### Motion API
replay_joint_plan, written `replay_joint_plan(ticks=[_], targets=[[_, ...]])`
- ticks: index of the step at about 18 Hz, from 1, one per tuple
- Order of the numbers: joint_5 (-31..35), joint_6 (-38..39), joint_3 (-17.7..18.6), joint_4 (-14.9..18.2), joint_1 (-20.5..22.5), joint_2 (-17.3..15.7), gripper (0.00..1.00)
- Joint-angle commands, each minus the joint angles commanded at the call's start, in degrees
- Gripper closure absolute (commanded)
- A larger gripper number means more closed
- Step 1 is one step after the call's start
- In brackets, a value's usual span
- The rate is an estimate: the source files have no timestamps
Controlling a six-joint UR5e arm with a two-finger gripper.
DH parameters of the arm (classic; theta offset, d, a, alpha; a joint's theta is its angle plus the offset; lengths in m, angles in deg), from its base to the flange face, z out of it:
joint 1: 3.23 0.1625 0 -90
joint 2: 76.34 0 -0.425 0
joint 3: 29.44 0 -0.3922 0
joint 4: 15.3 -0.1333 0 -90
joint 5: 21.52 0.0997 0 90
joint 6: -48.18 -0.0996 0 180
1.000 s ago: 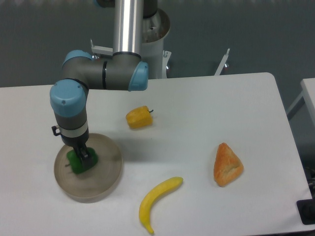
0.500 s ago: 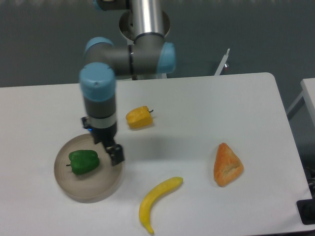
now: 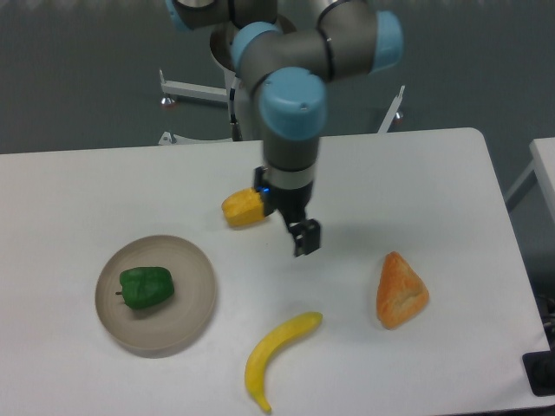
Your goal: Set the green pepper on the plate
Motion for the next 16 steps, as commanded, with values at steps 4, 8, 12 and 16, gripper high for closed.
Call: replay_joint_plan(ticks=[4, 8, 12, 16], targets=[[1.51, -7.85, 0.0, 0.19, 4.49, 1.23, 0.0], [0.9, -8.92, 0.09, 0.19, 5.9, 1.32, 0.0], [0.54, -8.83, -0.96, -0.16, 5.73, 1.23, 0.0], [-1.92, -8.04, -1.32, -0.17, 5.38, 1.14, 0.0]])
